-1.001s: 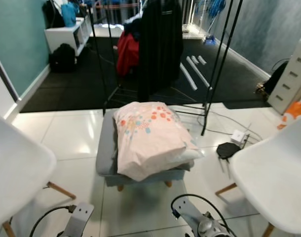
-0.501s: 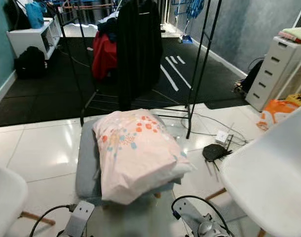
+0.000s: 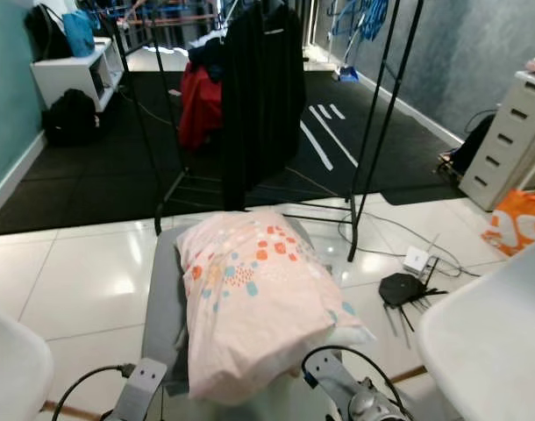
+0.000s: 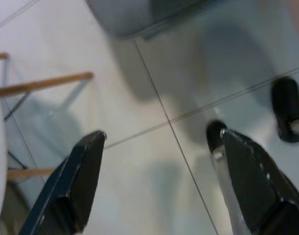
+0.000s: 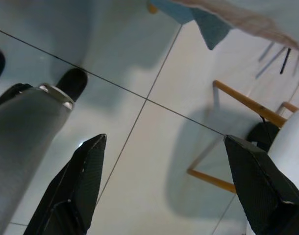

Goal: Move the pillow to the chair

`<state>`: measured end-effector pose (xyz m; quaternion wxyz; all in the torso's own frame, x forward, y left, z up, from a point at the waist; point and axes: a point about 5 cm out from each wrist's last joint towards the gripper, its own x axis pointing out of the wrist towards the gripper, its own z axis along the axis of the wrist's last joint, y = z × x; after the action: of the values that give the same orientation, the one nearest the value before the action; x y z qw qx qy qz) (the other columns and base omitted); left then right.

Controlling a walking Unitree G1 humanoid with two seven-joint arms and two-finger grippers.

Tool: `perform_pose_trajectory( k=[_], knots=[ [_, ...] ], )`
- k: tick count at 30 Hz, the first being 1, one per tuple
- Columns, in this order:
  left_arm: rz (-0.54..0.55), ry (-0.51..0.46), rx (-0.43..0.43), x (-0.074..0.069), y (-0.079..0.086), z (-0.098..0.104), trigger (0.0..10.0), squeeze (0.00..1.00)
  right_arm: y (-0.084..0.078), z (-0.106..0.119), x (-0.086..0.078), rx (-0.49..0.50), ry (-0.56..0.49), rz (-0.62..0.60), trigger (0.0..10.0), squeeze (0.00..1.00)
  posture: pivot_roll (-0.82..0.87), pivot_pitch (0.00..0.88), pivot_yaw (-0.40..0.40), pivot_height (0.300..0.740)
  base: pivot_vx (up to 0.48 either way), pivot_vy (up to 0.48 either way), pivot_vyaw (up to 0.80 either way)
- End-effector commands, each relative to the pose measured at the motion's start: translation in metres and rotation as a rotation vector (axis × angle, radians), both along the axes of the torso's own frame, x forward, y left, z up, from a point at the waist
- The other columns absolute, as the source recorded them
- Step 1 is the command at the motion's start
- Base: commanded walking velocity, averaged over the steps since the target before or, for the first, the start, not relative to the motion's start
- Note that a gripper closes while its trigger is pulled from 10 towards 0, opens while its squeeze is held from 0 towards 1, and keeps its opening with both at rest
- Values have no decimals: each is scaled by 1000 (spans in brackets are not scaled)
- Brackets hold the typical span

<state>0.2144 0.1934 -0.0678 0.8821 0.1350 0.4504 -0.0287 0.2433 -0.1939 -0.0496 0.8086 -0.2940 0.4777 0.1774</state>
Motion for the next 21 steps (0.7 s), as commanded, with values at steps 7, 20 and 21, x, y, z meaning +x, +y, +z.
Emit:
perform_pose_trajectory(
  k=[7, 20, 21],
  knots=[
    [6, 10, -15, -3, 1, -1, 10000, 0, -1, -1, -2, 8, 5, -13, 10000, 0, -73, 48, -46, 740, 0, -206, 0],
    [37, 1, -16, -3, 2, -2, 10000, 0, -4, 0, 0, -16, -59, -73, 10000, 0, -78, 42, -48, 740, 0, -177, 0],
    [39, 0, -18, -3, 1, -2, 10000, 0, -5, 0, 0, -20, -89, -105, 10000, 0, -77, 40, -48, 740, 0, 0, 0]
  ],
)
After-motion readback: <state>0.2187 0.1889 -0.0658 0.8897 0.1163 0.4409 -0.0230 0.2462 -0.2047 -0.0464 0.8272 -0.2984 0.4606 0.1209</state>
